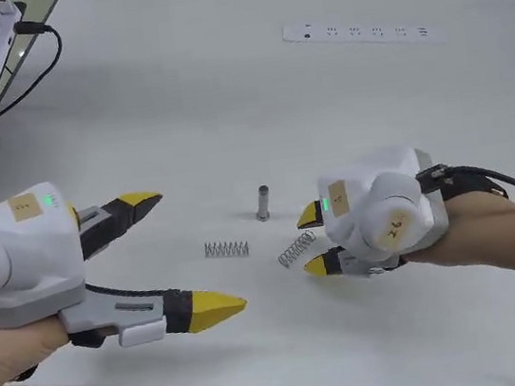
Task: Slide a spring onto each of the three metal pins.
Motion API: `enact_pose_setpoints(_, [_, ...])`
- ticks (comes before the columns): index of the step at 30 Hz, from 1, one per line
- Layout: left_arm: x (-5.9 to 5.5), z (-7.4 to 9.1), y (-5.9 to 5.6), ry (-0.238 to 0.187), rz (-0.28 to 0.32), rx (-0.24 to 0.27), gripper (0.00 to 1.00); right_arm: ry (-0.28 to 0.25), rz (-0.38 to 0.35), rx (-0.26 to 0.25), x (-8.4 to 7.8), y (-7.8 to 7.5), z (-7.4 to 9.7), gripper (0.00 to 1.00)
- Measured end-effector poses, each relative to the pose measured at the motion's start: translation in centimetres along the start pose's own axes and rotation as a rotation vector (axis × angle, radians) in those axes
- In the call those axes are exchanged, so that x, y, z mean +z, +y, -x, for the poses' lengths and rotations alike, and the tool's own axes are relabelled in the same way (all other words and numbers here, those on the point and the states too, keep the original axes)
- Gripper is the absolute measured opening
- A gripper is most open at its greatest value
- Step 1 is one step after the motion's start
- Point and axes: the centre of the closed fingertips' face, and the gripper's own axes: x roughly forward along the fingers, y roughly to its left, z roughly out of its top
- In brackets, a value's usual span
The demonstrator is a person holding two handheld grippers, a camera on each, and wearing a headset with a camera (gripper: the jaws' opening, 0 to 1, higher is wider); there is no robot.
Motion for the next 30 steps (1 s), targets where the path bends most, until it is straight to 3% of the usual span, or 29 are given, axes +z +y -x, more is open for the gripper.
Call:
enact_pose_setpoints(8, [-0.2, 0.2, 0.0, 0.000, 0.005, -0.005, 0.97, 0.029, 0.009, 0.050, 0.4, -0.2, -1.1, 0.23])
enact_pose_setpoints(13, [-0.2, 0.5, 0.1, -0.005, 0.011, 0.000, 0.97, 0.074, -0.013, 0.085, -0.2, -0.3, -1.6, 0.23])
enact_pose_setpoints(18, [-0.4, 0.5, 0.2, -0.005, 0.011, 0.001, 0.97, 0.105, -0.037, 0.104, -0.9, -0.2, -1.8, 0.15])
enact_pose_setpoints(30, [-0.2, 0.1, 0.2, -0.009, 0.009, -0.011, 0.97, 0.104, -0.107, 0.117, -1.2, 0.0, -1.9, 0.09])
